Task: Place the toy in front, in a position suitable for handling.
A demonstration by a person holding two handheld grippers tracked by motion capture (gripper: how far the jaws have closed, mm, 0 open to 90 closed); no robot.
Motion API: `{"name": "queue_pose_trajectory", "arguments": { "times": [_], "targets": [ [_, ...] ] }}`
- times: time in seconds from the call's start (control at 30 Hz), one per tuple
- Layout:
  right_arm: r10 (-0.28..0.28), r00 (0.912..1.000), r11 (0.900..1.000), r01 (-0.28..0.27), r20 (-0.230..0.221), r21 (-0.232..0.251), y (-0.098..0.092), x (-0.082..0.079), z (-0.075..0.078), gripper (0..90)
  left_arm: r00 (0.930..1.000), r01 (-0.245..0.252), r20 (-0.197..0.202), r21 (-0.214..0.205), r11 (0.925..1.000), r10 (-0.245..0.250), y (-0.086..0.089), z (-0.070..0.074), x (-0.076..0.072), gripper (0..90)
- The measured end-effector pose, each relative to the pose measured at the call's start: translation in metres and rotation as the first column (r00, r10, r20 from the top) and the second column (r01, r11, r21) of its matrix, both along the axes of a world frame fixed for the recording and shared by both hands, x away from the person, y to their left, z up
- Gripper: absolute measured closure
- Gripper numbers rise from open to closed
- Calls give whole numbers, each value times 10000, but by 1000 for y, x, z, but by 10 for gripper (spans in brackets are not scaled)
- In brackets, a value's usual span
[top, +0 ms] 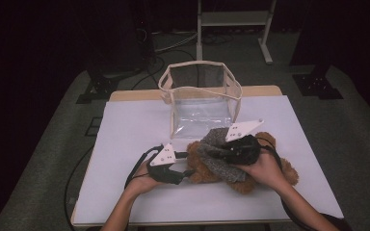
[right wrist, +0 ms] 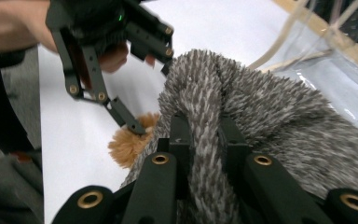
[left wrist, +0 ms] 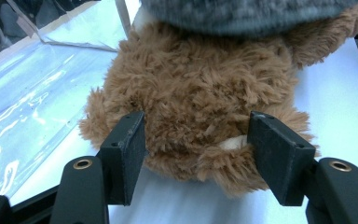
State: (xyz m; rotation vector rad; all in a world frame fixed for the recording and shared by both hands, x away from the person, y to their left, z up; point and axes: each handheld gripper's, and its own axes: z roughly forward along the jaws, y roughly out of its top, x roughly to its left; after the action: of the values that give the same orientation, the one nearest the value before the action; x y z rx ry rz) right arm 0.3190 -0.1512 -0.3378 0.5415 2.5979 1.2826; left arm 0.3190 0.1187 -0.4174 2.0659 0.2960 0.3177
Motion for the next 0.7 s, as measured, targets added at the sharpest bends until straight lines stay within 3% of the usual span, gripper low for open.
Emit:
{"name": "queue_pose_trajectory", "arguments": {
  "times": [0.07,0.13,0.23,0.37,0.43,0.53,0.7],
  "targets": [
    [152,9999,9996,-152,-2,-229,1,0,-4,789,10000,-55,-13,-43,10000,55,3,1,0,372],
    [68,9999,9999,-70,-151,-140,-6,-2,-7,790,9999,-119,22,-54,9999,119,6,2,1,371],
    [-213,9992,9997,211,-328,-84,-23,-6,-13,789,9999,-153,13,-66,9999,153,9,3,1,365],
    [-787,9957,9957,761,-486,-526,-51,-16,-26,789,9998,-192,9,-8,9998,192,11,4,2,356],
    [-876,9939,9954,847,-668,-446,-60,-21,-29,789,9997,-225,-3,-27,9997,225,12,4,2,355],
    [-866,9946,9957,845,-577,-383,-61,-28,-28,789,9998,-194,-4,12,9998,194,10,3,2,355],
    [-470,9985,9986,463,-268,-243,-41,-30,-20,790,10000,59,-27,80,10000,-58,3,-1,1,369]
  ]
}}
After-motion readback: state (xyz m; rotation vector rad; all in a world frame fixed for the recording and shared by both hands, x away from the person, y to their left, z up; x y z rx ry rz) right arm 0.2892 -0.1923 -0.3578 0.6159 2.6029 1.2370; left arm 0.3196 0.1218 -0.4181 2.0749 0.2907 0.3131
